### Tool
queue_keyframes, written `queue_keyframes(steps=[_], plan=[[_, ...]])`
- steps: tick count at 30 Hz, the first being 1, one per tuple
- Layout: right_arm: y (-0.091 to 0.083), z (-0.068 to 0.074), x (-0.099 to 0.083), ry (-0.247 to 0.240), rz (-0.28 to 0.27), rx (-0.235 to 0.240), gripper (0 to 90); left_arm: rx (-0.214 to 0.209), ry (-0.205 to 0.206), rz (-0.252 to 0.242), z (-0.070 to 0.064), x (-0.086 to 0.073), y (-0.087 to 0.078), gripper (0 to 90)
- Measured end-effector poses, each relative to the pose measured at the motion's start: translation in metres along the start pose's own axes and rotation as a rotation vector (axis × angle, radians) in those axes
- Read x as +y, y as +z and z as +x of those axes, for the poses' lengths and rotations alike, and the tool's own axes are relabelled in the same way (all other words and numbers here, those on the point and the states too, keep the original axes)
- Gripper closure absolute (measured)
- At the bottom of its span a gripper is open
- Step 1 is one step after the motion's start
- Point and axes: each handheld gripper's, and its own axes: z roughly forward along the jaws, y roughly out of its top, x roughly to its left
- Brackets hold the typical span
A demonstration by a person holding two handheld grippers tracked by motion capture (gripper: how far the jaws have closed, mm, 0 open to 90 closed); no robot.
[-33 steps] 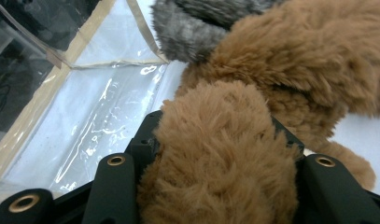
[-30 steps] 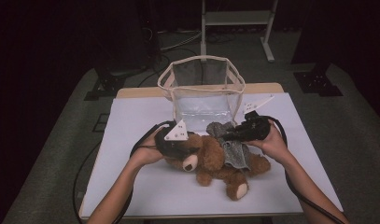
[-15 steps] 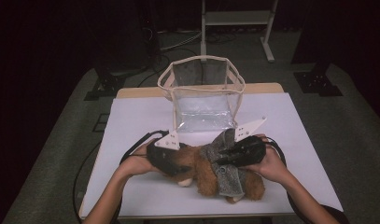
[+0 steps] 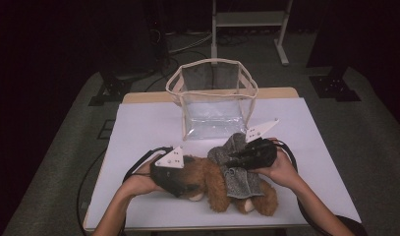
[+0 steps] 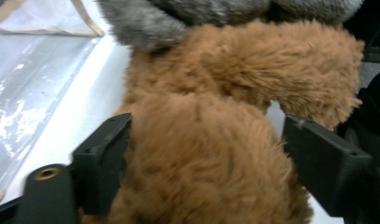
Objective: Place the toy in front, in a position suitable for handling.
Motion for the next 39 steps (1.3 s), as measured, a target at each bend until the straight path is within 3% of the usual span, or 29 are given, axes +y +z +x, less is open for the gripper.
queue_keyframes(steps=[2,3,6,10,16,19,23,24,25,32,34,36,39], plan=[[-0.002,0.003,-0.003,-0.002,0.004,-0.003,71.0,0.013,-0.012,0.007,0.001,0.001,-0.002,10.4],[-0.003,0.003,-0.004,-0.004,0.005,-0.003,71.1,0.030,-0.039,0.025,0.004,0.001,-0.005,8.6],[-0.004,0.004,-0.006,-0.002,0.002,0.001,71.1,0.031,-0.064,0.028,0.005,-0.002,-0.005,4.7],[-0.003,0.001,-0.008,0.003,-0.005,0.012,71.1,0.005,-0.104,0.031,0.010,-0.011,0.011,0.0],[-0.003,-0.001,-0.010,0.014,-0.010,0.011,71.0,-0.032,-0.116,0.018,0.017,-0.012,0.022,0.0],[-0.004,-0.003,-0.010,0.024,-0.014,0.016,71.0,-0.029,-0.087,0.041,0.013,-0.008,0.029,0.7],[-0.007,-0.008,-0.012,0.041,-0.030,0.014,70.7,0.059,0.003,0.057,0.009,-0.003,0.024,32.4],[-0.007,-0.008,-0.012,0.041,-0.030,0.014,70.7,0.059,0.003,0.057,0.009,-0.003,0.024,35.7],[-0.011,-0.014,-0.011,0.065,-0.046,0.031,70.5,0.090,0.003,0.039,0.010,0.000,0.023,37.8],[-0.022,-0.034,0.003,0.084,-0.052,0.013,70.4,0.210,0.052,0.010,0.030,0.019,0.024,41.4],[-0.024,-0.036,0.006,0.083,-0.053,0.007,70.5,0.225,0.056,0.010,0.035,0.023,0.023,41.6],[-0.028,-0.046,0.017,0.082,-0.056,-0.013,70.4,0.292,0.091,0.003,0.045,0.031,0.022,41.3],[-0.030,-0.051,0.022,0.084,-0.056,-0.026,70.5,0.305,0.089,-0.008,0.050,0.033,0.022,40.8]])
